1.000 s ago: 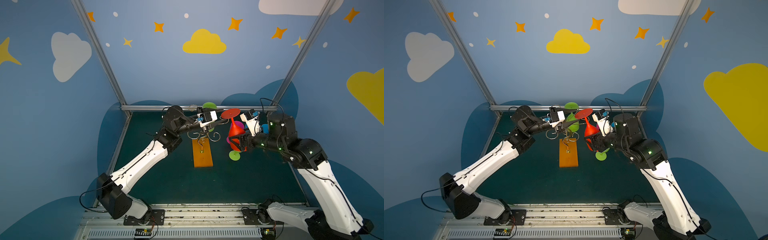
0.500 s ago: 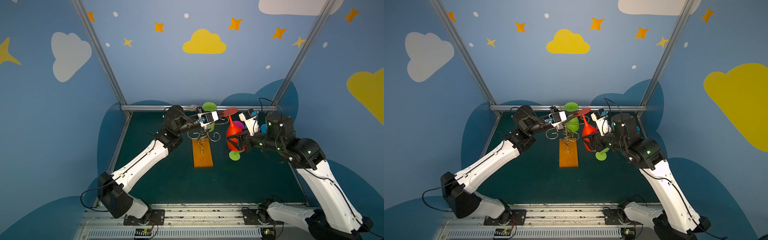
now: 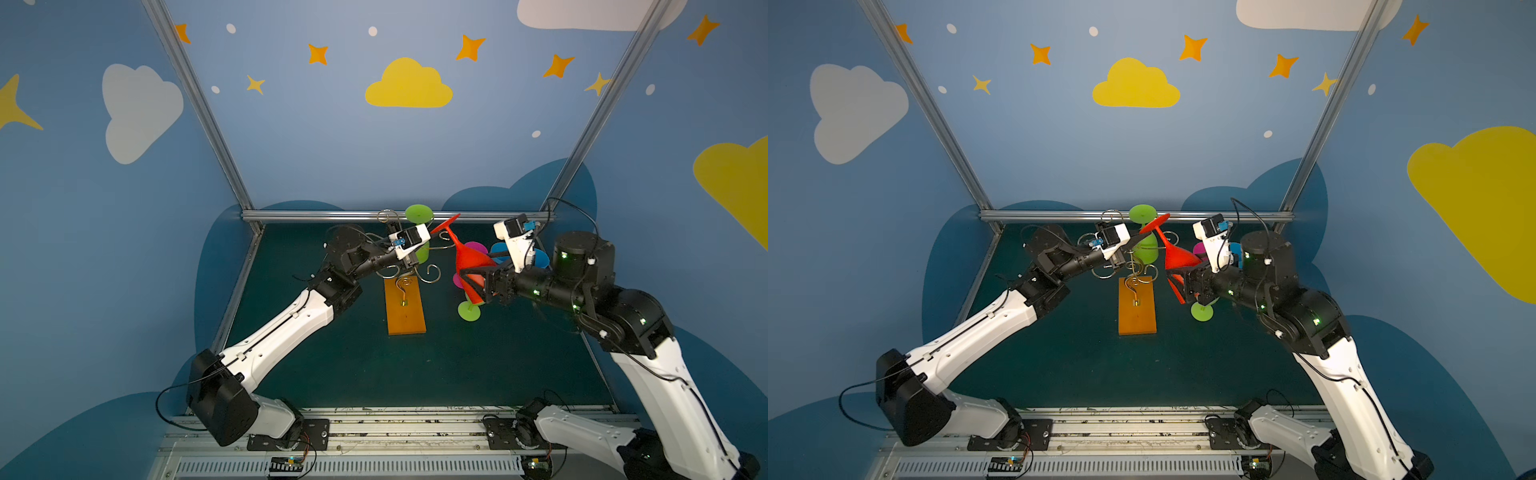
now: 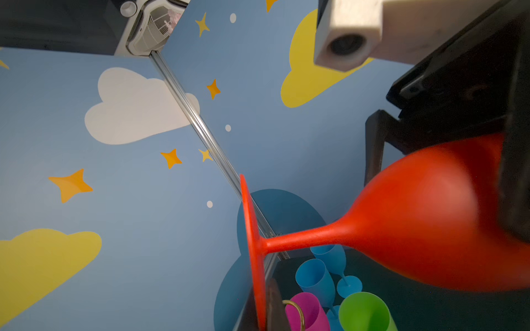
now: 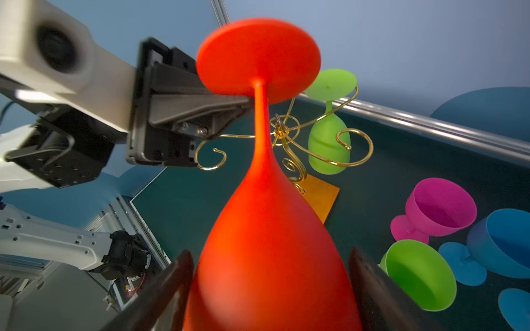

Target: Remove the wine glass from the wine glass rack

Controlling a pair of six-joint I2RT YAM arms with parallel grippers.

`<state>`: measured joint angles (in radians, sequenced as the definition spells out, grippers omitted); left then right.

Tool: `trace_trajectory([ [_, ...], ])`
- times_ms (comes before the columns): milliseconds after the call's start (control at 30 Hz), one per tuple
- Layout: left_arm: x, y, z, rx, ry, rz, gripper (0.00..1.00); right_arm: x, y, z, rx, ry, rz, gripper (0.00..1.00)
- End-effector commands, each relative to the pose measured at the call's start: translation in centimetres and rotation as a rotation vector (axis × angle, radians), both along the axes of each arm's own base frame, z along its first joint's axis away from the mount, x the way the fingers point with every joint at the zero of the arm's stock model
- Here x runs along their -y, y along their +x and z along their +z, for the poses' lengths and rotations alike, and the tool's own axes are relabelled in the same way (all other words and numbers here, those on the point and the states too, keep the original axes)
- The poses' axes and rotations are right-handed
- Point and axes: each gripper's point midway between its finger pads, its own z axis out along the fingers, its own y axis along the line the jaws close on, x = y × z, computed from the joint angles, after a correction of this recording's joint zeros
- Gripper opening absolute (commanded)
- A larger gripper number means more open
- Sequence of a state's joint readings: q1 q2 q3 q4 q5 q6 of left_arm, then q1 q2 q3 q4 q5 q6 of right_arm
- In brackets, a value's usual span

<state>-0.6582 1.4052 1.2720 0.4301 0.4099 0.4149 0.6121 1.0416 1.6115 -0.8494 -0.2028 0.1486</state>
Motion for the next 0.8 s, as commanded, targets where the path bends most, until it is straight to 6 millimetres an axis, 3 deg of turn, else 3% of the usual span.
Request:
trace_trajectory([
  [0,-1.3,-0.5,1.8,-0.059,-0.106,0.029,0.03,0.1,-1.0,3.1,0.095,0.095,0.029,0.84],
  [233,-2.1,-0.4,1.0,-0.18,-0.17,0.04,0.03,2.0,-2.9,5.1,0.172,0.165,0.004,0.84],
  [467,-2.5,-0.9,1.4,-0.239,-0.213,0.017,0.03,5.2,-4.8,5.0,0.222,0.177,-0.09,0.82],
  [633,-2.5,-1.1,1.6,-0.255,-0.222,-0.001,0.03,6.2,-5.2,3.5,0.199,0.169,-0.127,0.65],
  [767,-2.4,-1.4,1.7,-0.262,-0.227,-0.018,0.03,6.3,-4.7,2.6,0.181,0.16,-0.152,0.59],
])
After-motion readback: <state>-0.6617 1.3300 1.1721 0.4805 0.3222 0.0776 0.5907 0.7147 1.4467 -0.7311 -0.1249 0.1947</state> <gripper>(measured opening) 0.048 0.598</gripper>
